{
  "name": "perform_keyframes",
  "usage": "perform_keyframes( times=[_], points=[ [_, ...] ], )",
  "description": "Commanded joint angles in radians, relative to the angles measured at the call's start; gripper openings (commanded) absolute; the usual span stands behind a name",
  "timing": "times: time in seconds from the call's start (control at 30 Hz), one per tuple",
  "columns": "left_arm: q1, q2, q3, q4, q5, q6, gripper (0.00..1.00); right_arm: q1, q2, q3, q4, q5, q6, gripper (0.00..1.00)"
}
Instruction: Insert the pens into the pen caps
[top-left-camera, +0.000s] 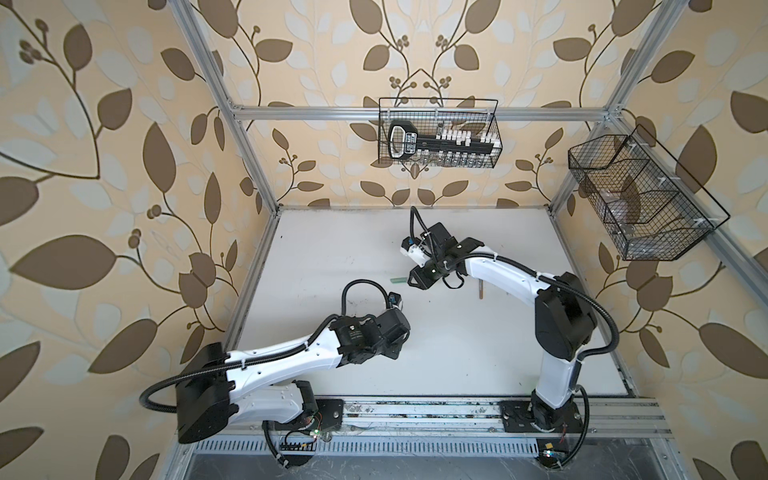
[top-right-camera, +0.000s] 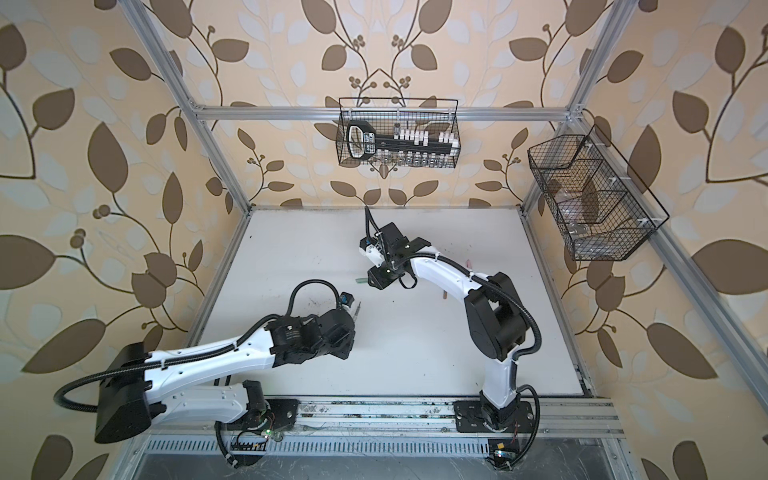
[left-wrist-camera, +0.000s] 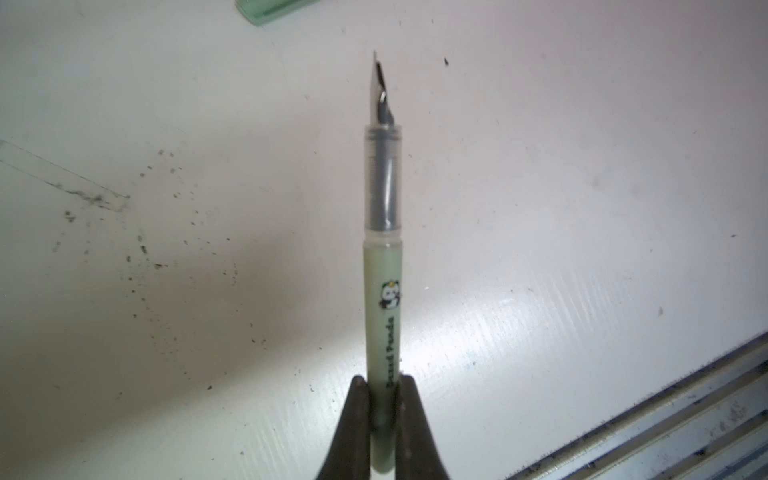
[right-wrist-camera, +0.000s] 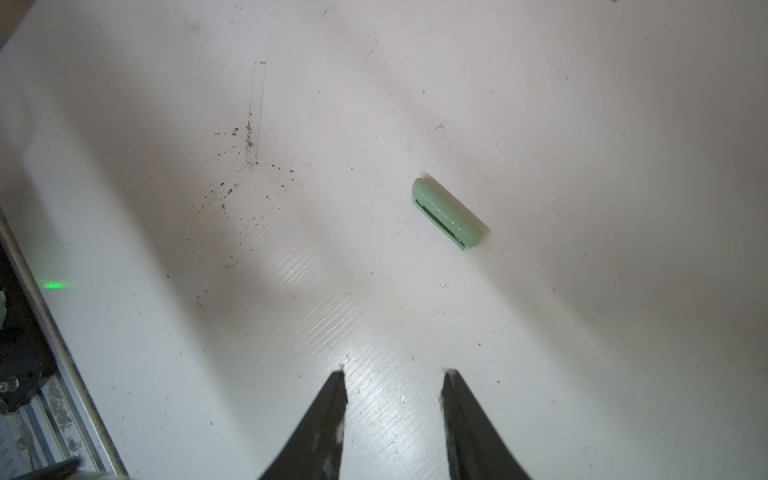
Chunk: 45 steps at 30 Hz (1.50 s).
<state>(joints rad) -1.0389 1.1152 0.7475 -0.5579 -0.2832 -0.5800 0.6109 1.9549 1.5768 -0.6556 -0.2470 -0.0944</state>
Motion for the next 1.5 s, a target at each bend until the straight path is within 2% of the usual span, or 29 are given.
perform_keyframes(
  times=[0.0, 0.2, 0.4, 0.57, 0.87, 1.1, 1.3, 1.47],
  points=[
    [0.011, -0.103, -0.021, -0.02, -0.11, 0.025, 0.0, 0.015, 0.078, 0.116, -0.134, -0.024, -0.132, 0.46],
    [0.011, -0.253, -0.049, 0.02, -0.096, 0.068, 0.0, 0.043, 0.226, 0.302, -0.212, 0.037, -0.209, 0.52],
    [0.013, -0.209, -0.056, 0.001, -0.063, 0.058, 0.0, 0.038, 0.355, 0.454, -0.267, 0.042, -0.233, 0.54],
    [0.012, -0.153, -0.051, -0.008, -0.042, 0.033, 0.0, 0.036, 0.418, 0.487, -0.255, 0.039, -0.248, 0.55],
    [0.013, -0.239, -0.088, -0.031, -0.066, -0.004, 0.0, 0.031, 0.494, 0.559, -0.265, 0.079, -0.25, 0.57],
    [0.012, -0.255, -0.09, -0.05, -0.086, -0.011, 0.0, 0.028, 0.523, 0.566, -0.208, 0.14, -0.208, 0.55],
    [0.013, -0.247, -0.087, -0.05, -0.083, -0.009, 0.0, 0.02, 0.544, 0.594, -0.219, 0.146, -0.17, 0.53],
    [0.013, -0.249, -0.088, -0.05, -0.082, -0.012, 0.0, 0.023, 0.533, 0.549, -0.219, 0.155, -0.123, 0.5]
  ],
)
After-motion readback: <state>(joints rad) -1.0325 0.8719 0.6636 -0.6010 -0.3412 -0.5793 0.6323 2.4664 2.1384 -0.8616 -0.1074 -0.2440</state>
